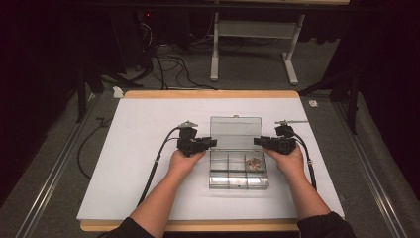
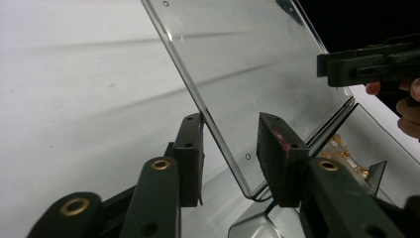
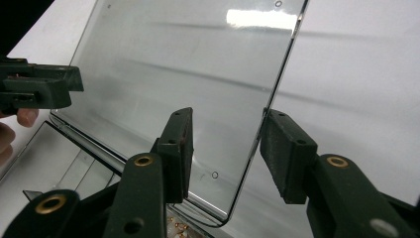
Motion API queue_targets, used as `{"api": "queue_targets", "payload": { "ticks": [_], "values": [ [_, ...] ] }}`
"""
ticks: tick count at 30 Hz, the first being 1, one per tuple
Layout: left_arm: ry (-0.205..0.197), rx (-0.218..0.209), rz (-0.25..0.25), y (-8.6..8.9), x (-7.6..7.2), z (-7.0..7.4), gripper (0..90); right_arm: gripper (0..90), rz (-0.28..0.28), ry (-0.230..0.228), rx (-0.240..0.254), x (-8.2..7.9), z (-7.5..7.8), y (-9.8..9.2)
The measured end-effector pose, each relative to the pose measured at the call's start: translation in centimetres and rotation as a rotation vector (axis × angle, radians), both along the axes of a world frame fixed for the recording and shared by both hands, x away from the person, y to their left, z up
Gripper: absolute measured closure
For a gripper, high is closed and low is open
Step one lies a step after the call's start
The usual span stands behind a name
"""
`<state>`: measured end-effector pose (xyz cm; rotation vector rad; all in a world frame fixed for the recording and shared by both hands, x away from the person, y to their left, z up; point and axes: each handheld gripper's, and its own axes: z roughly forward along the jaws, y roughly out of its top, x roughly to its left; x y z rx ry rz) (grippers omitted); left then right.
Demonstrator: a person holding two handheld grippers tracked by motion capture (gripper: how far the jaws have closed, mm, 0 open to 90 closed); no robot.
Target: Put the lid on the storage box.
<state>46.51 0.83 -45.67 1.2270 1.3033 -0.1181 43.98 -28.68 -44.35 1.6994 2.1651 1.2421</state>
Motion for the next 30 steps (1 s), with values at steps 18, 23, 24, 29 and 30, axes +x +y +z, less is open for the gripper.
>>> {"api": "queue_targets", "payload": {
  "ticks": [18, 23, 24, 29, 30],
  "values": [
    [-0.122, 0.038, 0.021, -0.1, -1.1, 1.0, 74.2, 57.3, 0.010, -0.070, -0.053, -1.2, 1.4, 0.5],
    [-0.131, 0.034, 0.026, -0.1, -1.2, 1.2, 73.4, 56.8, 0.016, -0.077, -0.058, -1.4, 1.6, 0.5],
    [-0.134, 0.032, 0.029, -0.1, -1.2, 1.2, 73.3, 56.8, 0.016, -0.078, -0.057, -1.4, 1.6, 0.5],
    [-0.145, 0.028, 0.028, -0.1, -1.3, 1.4, 72.4, 56.8, 0.015, -0.085, -0.058, -1.6, 1.8, 0.5],
    [-0.147, 0.025, 0.029, -0.1, -1.3, 1.4, 72.4, 56.8, 0.015, -0.085, -0.058, -1.6, 1.8, 0.5]
  ]
}}
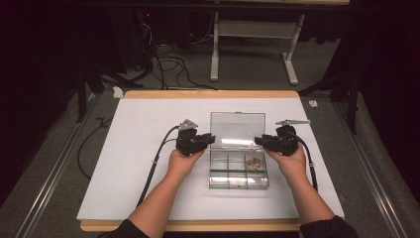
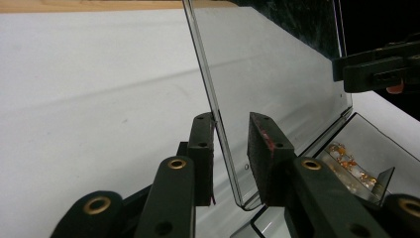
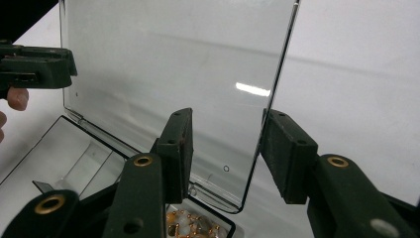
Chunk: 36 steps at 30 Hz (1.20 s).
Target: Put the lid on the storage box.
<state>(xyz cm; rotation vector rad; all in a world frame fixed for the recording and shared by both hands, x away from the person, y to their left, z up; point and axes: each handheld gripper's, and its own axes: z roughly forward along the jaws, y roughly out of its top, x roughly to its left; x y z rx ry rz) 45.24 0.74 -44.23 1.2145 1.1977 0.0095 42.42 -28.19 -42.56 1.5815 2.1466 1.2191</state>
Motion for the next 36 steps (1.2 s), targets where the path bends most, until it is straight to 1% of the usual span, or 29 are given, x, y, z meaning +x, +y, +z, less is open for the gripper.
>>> {"api": "queue_targets", "payload": {
  "ticks": [5, 8, 11, 16, 20, 21, 24, 25, 28, 30, 32, 36],
  "values": [
    [-0.023, 0.003, 0.001, 0.0, -0.2, 0.3, 71.7, 56.7, 0.000, -0.015, -0.003, -0.1, 0.1, 0.1],
    [-0.024, -0.003, 0.003, -0.1, -0.2, 0.4, 71.5, 56.7, -0.002, -0.018, 0.000, -0.2, 0.2, 0.1],
    [-0.038, 0.002, 0.002, -0.1, -0.4, 0.5, 71.4, 56.8, -0.003, -0.036, 0.001, -0.3, 0.5, 0.0],
    [-0.049, 0.003, 0.001, -0.2, -0.7, 0.8, 70.9, 56.9, -0.001, -0.045, 0.002, -0.5, 0.7, 0.0],
    [-0.068, 0.020, 0.000, -0.3, -1.2, 1.0, 70.0, 57.0, 0.001, -0.054, 0.006, -0.8, 1.0, 0.0],
    [-0.067, 0.014, 0.001, -0.3, -1.3, 1.1, 69.9, 57.0, 0.003, -0.057, 0.007, -0.8, 1.0, 0.1],
    [-0.073, 0.021, -0.006, -0.2, -1.4, 1.2, 69.4, 56.9, 0.007, -0.063, 0.001, -1.0, 1.2, 0.1],
    [-0.074, 0.015, -0.003, -0.2, -1.5, 1.2, 69.4, 56.9, 0.007, -0.063, 0.001, -1.0, 1.2, 0.1],
    [-0.082, 0.015, -0.007, -0.2, -1.8, 1.4, 68.9, 56.8, 0.010, -0.067, -0.008, -1.3, 1.4, 0.2],
    [-0.086, 0.011, -0.010, -0.2, -2.0, 1.4, 68.3, 56.8, 0.017, -0.075, -0.020, -1.5, 1.6, 0.3],
    [-0.089, 0.001, -0.012, -0.1, -2.2, 1.5, 68.1, 56.7, 0.021, -0.079, -0.027, -1.7, 1.7, 0.4],
    [-0.096, 0.001, -0.016, -0.1, -2.5, 1.6, 67.8, 56.5, 0.027, -0.083, -0.039, -1.9, 1.8, 0.5]
  ]
}}
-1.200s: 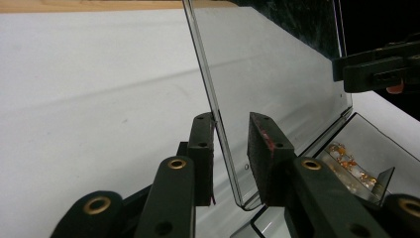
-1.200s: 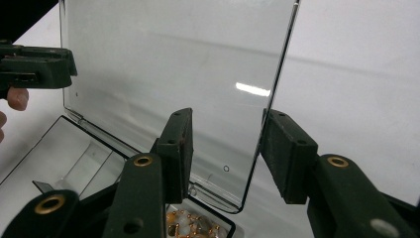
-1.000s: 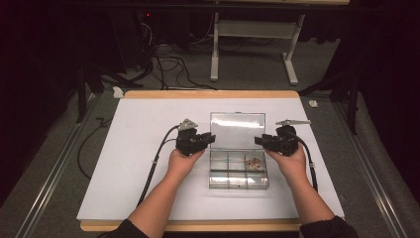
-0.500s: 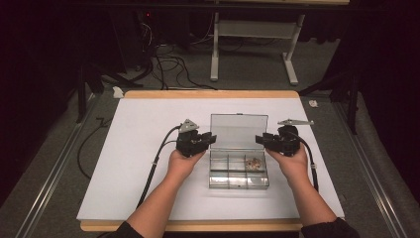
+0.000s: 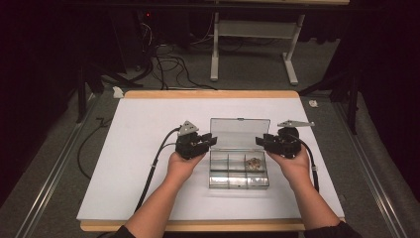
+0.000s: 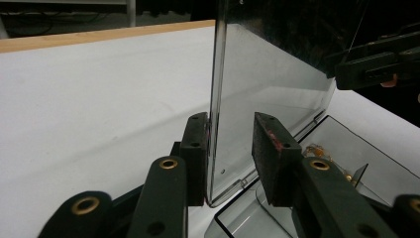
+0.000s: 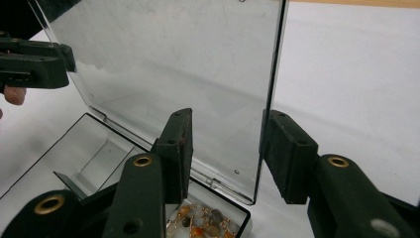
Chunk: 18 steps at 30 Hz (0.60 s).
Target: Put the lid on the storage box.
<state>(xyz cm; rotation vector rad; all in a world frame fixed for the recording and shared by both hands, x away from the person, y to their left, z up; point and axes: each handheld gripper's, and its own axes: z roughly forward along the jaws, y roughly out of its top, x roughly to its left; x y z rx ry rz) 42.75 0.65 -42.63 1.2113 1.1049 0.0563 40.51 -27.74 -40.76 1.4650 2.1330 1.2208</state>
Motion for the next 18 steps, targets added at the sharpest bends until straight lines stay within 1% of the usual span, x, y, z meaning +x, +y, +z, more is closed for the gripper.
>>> {"api": "queue_targets", "payload": {
  "ticks": [1, 3, 6, 7, 9, 10, 12, 13, 14, 15, 16, 17, 18],
  "values": [
    [-0.004, 0.001, -0.002, 0.1, -0.2, 0.0, 67.5, 56.5, 0.004, -0.004, -0.008, -0.1, 0.1, 0.1],
    [-0.002, -0.008, 0.000, 0.1, -0.4, 0.0, 67.2, 56.5, 0.005, -0.005, -0.009, -0.2, 0.1, 0.1],
    [-0.006, -0.009, -0.007, 0.2, -0.8, 0.0, 66.7, 56.4, 0.013, -0.017, -0.010, -0.6, 0.1, 0.2],
    [-0.011, -0.003, -0.008, 0.2, -1.1, 0.0, 66.3, 55.3, 0.015, -0.018, -0.010, -0.9, 0.1, 0.3],
    [-0.015, -0.003, -0.009, 0.2, -1.3, 0.0, 66.1, 55.0, 0.020, -0.023, -0.014, -1.0, 0.1, 0.3],
    [-0.015, -0.010, -0.008, 0.3, -1.5, 0.0, 66.0, 54.2, 0.021, -0.024, -0.012, -1.4, 0.1, 0.3],
    [-0.010, -0.018, -0.005, 0.3, -1.6, 0.1, 66.0, 53.9, 0.019, -0.025, -0.010, -1.5, 0.1, 0.3],
    [-0.014, -0.008, -0.010, 0.4, -1.7, 0.0, 65.8, 53.5, 0.021, -0.025, -0.008, -1.7, 0.1, 0.3],
    [-0.012, -0.011, -0.011, 0.4, -1.8, 0.0, 65.2, 53.1, 0.021, -0.027, -0.007, -1.9, 0.0, 0.3],
    [-0.007, -0.008, -0.015, 0.5, -1.9, 0.0, 62.5, 52.7, 0.025, -0.031, -0.013, -2.1, 0.0, 0.3],
    [-0.003, -0.010, -0.015, 0.5, -1.9, 0.0, 62.5, 52.7, 0.025, -0.031, -0.013, -2.1, 0.0, 0.3],
    [0.000, -0.018, -0.011, 0.5, -2.0, 0.0, 61.2, 52.4, 0.024, -0.032, -0.013, -2.2, 0.0, 0.3],
    [-0.002, -0.011, -0.015, 0.5, -2.1, 0.0, 61.2, 52.0, 0.023, -0.033, -0.014, -2.4, 0.0, 0.3]
  ]
}}
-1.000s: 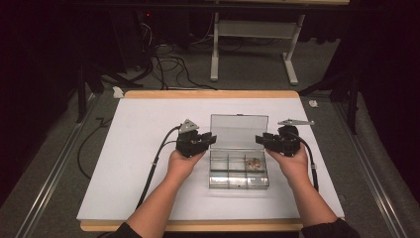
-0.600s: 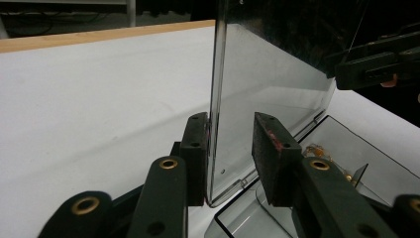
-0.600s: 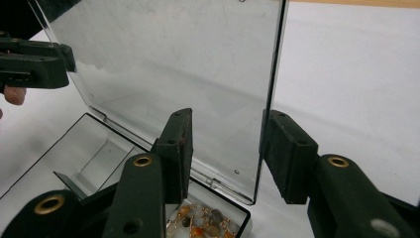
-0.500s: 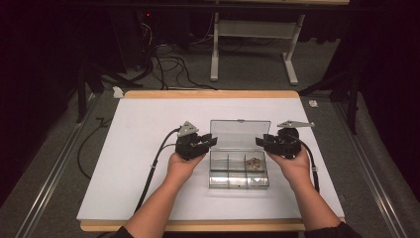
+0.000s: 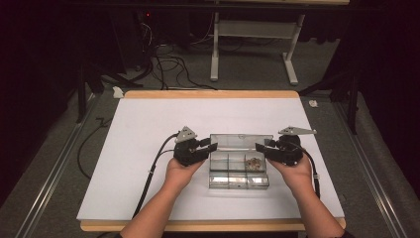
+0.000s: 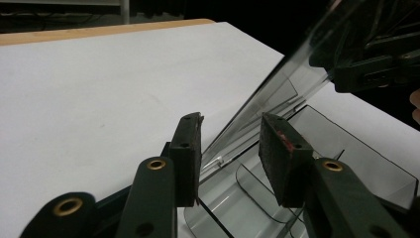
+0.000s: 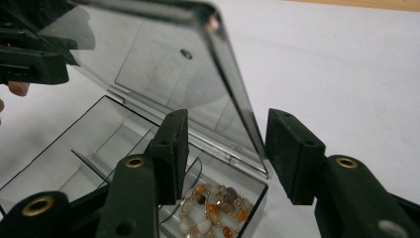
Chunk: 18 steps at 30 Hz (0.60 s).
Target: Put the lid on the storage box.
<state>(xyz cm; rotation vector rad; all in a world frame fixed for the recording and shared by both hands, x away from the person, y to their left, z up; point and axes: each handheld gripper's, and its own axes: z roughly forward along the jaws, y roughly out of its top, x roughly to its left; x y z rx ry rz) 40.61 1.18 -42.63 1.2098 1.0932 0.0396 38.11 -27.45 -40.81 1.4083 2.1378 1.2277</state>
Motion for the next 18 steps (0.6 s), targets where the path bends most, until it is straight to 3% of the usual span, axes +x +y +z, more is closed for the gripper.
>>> {"api": "queue_targets", "payload": {
  "ticks": [18],
  "values": [
    [-0.023, 0.018, -0.021, 0.9, -2.4, -0.6, 57.1, 51.0, -0.030, -0.034, -0.005, -3.2, -1.1, -1.4]
  ]
}}
